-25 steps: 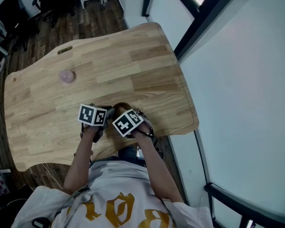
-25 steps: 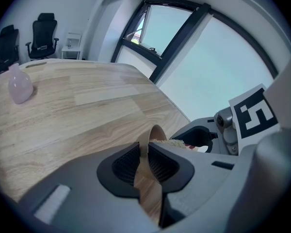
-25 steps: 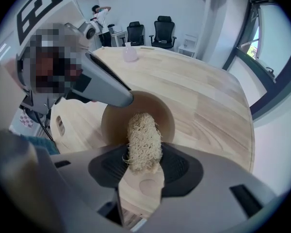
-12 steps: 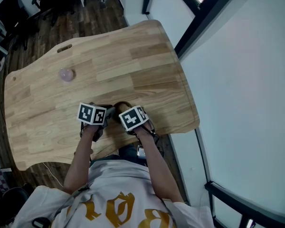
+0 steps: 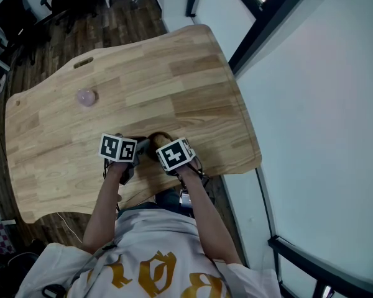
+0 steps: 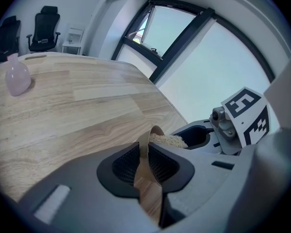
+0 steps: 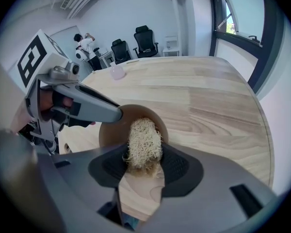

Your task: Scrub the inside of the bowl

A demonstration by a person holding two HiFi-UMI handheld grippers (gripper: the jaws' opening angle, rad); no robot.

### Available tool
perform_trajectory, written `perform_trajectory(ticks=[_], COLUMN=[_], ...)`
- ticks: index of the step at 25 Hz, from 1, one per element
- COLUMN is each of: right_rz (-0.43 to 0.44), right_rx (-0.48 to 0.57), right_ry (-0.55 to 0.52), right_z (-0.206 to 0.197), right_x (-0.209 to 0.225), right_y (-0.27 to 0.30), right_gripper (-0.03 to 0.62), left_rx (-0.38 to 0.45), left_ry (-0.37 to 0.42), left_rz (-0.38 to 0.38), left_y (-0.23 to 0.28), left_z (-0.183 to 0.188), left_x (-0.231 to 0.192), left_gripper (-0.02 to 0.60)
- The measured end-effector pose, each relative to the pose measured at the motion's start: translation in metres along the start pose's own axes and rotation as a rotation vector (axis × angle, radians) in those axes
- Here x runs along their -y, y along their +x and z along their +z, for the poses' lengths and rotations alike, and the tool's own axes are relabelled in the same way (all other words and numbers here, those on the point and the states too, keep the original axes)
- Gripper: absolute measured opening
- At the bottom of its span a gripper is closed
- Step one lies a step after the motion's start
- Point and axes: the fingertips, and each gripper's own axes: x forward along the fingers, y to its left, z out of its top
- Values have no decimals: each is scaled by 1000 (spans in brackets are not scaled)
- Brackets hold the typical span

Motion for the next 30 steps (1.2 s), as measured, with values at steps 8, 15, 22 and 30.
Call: perform_trajectory(ticks=[8, 15, 22, 30], right_rz=[16, 30, 25, 63], right_rx=[17, 15, 16, 14], right_ry=[-106, -265, -409, -418], right_z=[2, 5, 2, -5], right_x=[-8, -18, -29, -37], right_y=[4, 5, 7, 7], right_gripper=[182, 181, 182, 183], left_rx=[6, -2, 15, 13], left_ry=[-9, -12, -4, 12], left_rz=[-9, -7, 8, 12], left_y=[1, 3, 2, 1], left_z=[1, 1, 2, -1], left_x=[-3, -3, -5, -4], left_gripper=[49, 49, 48, 48])
